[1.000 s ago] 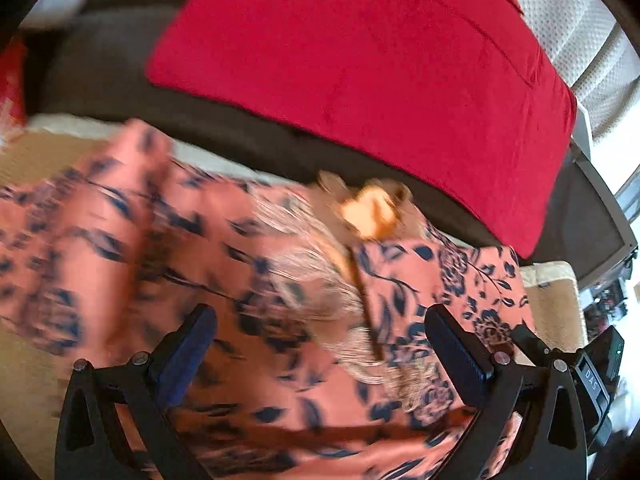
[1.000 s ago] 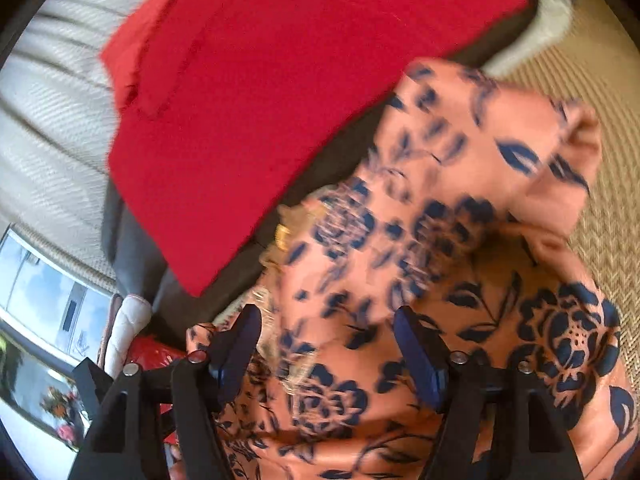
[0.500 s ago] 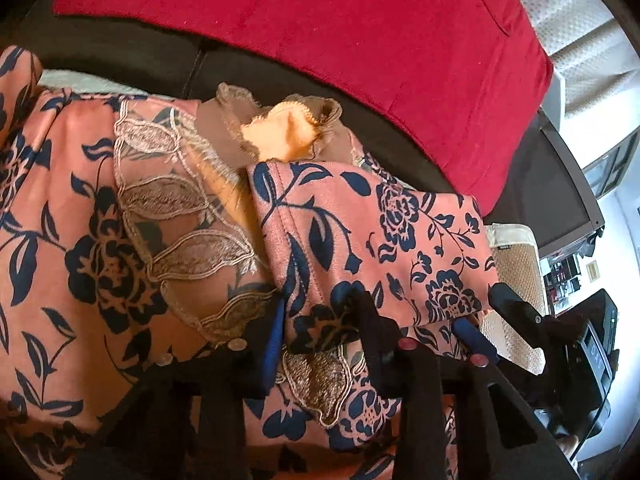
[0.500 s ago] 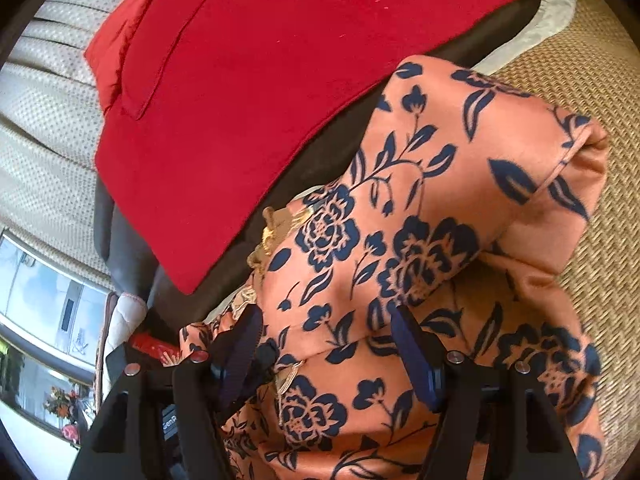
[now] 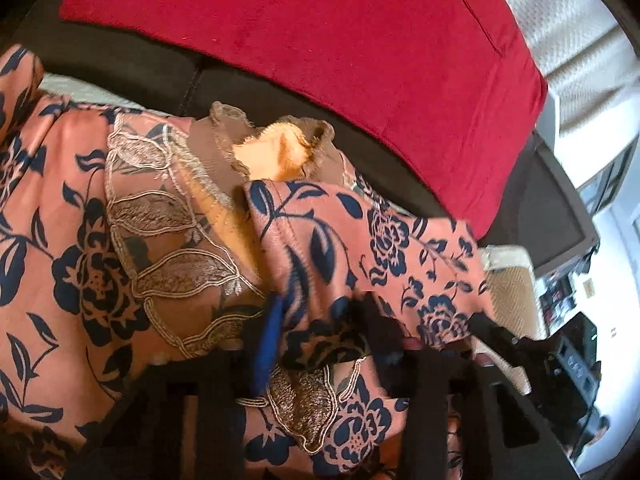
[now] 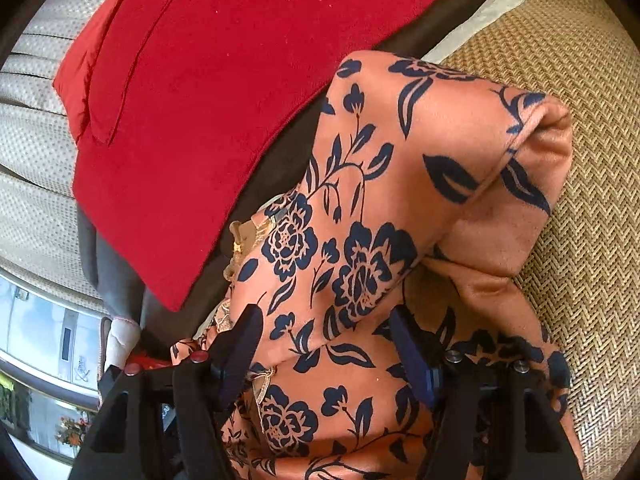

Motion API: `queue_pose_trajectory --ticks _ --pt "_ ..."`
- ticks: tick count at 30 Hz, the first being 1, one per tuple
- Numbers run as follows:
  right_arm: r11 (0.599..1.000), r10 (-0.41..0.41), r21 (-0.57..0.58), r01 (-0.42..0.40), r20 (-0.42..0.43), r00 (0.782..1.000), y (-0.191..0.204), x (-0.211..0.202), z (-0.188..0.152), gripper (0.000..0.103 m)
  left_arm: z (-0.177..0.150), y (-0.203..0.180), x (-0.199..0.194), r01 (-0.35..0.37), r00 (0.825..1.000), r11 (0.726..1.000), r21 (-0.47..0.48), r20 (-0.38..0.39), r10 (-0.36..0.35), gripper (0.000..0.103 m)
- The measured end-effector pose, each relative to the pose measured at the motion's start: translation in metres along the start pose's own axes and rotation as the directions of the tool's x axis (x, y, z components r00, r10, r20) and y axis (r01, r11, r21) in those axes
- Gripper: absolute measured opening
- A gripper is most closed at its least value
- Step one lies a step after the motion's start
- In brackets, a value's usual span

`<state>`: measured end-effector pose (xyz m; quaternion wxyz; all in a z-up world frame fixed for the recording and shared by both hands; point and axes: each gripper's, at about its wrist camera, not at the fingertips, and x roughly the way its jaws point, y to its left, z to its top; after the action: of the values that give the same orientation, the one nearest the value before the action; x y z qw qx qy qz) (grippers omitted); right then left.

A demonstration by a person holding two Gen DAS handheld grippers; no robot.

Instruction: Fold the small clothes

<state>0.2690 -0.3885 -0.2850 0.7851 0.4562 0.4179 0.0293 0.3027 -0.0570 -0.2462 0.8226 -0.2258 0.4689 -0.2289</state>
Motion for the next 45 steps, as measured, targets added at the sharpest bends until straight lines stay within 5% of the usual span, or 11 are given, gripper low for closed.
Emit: queue_pose_trajectory --ticks 5,14,19,25,28,32,35,37,40,43,45 --pt "0.999 -0.020 -0.032 0.021 0.018 1.000 0.006 -0.002 -0.001 0.069 0.000 -0.002 -0.011 -0.001 0.998 1.000 0.017 0.061 0.000 0.008" --pt "0.992 -0.053 -0.105 0.072 0.177 0.983 0.017 -0.036 0.009 0.069 0.017 -0.010 -0.097 -0.066 0.961 0.992 0.111 0.273 0.033 0.007" --pt "0.991 -0.032 -0.118 0.069 0.287 0.957 0.020 -0.061 0.017 0.069 0.031 0.019 -0.142 -0.285 0.903 0.954 0.098 0.361 0.233 0.007" --pt "0.989 -0.021 -0.134 0.057 0.259 0.966 0.028 -0.044 0.018 0.069 0.032 0.059 -0.131 -0.491 0.854 0.867 0.091 0.247 0.458 0.007" --pt "0.984 -0.012 -0.171 0.051 0.221 0.975 0.042 -0.027 0.014 0.069 0.026 0.064 -0.117 -0.508 0.859 0.848 0.153 0.166 0.484 0.013" --pt "0.969 -0.056 -0.236 0.076 0.092 0.994 0.051 0.010 0.003 0.069 0.024 0.062 -0.123 -0.539 0.840 0.824 0.174 0.180 0.512 0.064" --pt "0.936 -0.205 -0.297 0.190 -0.019 0.979 0.052 0.048 -0.009 0.065 0.027 0.068 -0.147 -0.579 0.806 0.804 0.133 0.245 0.539 0.072" --pt "0.900 -0.241 -0.366 0.235 0.031 0.970 0.064 0.045 -0.015 0.063 0.030 0.081 -0.165 -0.600 0.782 0.797 0.072 0.266 0.564 0.072" --pt "0.870 -0.192 -0.442 0.218 0.103 0.976 0.084 0.031 -0.027 0.054 0.033 0.115 -0.204 -0.631 0.726 0.771 -0.083 0.287 0.625 0.072" --pt "0.846 -0.150 -0.499 0.190 0.120 0.981 0.096 0.028 -0.041 0.038 0.026 0.157 -0.253 -0.671 0.624 0.691 -0.268 0.299 0.722 0.072" --pt "0.832 -0.132 -0.528 0.172 0.113 0.985 0.101 0.030 -0.052 0.038 0.020 0.181 -0.272 -0.689 0.562 0.621 -0.373 0.266 0.783 0.072"
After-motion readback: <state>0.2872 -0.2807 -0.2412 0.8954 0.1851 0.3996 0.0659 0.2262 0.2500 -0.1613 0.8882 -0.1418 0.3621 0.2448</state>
